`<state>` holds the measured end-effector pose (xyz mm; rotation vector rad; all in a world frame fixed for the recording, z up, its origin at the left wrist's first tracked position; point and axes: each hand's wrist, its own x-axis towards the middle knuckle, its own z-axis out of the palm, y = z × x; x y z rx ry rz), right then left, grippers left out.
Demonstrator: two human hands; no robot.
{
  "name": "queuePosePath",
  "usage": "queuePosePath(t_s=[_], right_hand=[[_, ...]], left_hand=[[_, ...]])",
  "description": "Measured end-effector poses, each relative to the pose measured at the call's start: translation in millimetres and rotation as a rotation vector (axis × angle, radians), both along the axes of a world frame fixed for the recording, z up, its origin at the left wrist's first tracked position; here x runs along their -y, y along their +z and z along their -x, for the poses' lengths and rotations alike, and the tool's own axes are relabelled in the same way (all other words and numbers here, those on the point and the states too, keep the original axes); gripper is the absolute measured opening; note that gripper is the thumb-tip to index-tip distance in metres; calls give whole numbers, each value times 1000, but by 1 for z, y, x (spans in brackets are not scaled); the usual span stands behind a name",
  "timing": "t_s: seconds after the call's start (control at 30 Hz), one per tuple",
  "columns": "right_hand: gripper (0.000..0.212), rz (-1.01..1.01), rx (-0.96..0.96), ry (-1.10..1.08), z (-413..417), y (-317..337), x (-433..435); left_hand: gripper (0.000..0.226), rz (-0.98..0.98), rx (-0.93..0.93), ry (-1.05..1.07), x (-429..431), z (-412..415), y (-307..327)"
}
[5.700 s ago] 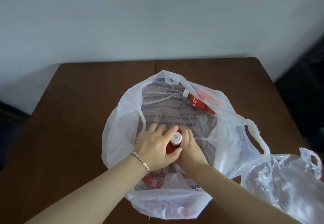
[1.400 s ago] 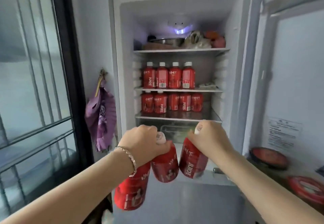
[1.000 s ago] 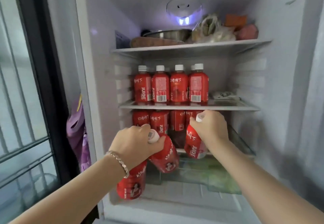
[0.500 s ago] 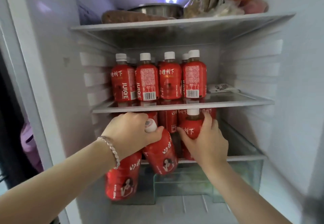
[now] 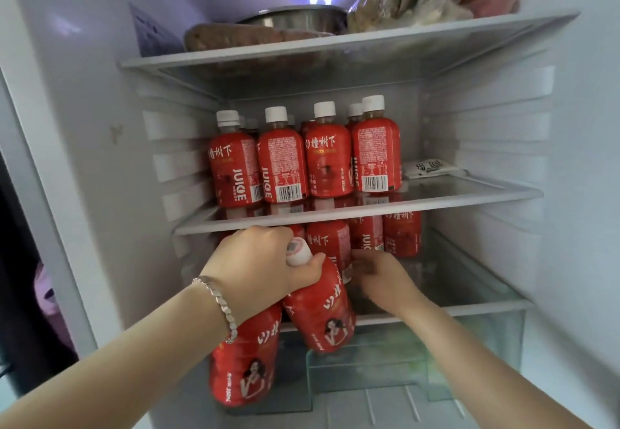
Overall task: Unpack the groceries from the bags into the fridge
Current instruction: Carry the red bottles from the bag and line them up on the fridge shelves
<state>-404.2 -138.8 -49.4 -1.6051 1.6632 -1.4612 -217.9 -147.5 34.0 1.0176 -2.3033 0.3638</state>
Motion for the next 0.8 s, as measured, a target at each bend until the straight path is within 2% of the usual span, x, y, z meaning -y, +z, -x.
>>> queuePosePath(t_s=[0.07,0.1,0.17,0.2,0.23,0.3,0.4,0.53,0.67,0.8], right_hand=[[35,142,204,75,-6,0,-26],[44,162,282,217,-12,2,-39],[78,70,211,428,-28,4,-55],[93,49,113,410,-35,3,-57],[101,85,33,297,-39,0,-56],[95,205,30,-13,-42,1,-57],[82,317,142,-244,-30,-2,-61],[77,313,288,-305,-7,-5,-71],[78,304,288,-252,11,-8,-73],[85,323,274,-211,12,-16,-73]], left_hand=[[47,2,15,13,-2,0,1],[47,5,26,17,-3,2,2],[47,17,43,12,-8,9,5],[46,32,54,0,-11,14,6],[46,45,66,-17,-13,20,9],[46,52,67,-68,-18,34,13],[52,75,40,-150,-22,60,15],[54,82,-104,-188,-22,89,9],[53,370,-333,-265,-12,104,-4],[44,466,-481,-224,-4,104,-11]])
